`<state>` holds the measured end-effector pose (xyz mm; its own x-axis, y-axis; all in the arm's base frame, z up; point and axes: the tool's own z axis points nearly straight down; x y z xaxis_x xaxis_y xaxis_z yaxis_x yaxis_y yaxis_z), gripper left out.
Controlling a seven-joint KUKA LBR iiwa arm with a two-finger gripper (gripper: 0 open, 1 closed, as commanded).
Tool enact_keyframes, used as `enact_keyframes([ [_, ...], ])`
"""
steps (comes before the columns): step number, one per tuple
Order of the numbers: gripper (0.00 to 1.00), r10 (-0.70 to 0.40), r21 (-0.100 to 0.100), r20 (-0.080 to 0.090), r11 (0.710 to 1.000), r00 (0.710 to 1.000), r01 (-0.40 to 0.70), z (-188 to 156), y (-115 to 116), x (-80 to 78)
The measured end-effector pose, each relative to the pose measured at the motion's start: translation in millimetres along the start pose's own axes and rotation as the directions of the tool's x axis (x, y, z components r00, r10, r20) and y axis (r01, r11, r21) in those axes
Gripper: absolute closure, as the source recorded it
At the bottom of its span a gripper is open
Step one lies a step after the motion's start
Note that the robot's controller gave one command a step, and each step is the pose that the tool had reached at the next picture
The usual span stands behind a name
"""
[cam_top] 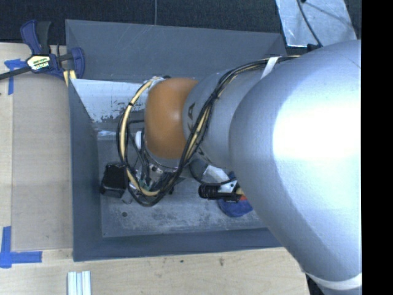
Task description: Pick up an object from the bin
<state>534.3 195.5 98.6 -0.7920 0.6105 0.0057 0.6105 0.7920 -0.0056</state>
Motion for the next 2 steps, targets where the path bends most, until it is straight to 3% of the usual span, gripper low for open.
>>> enact_keyframes([
  [1,0.0,0.301,0.0,-0.003,0.954,0.954,-0.301,30,-5,-15.4],
  [2,0.0,0.396,-0.004,-0.002,0.918,0.918,-0.396,29,-38,-42.0],
])
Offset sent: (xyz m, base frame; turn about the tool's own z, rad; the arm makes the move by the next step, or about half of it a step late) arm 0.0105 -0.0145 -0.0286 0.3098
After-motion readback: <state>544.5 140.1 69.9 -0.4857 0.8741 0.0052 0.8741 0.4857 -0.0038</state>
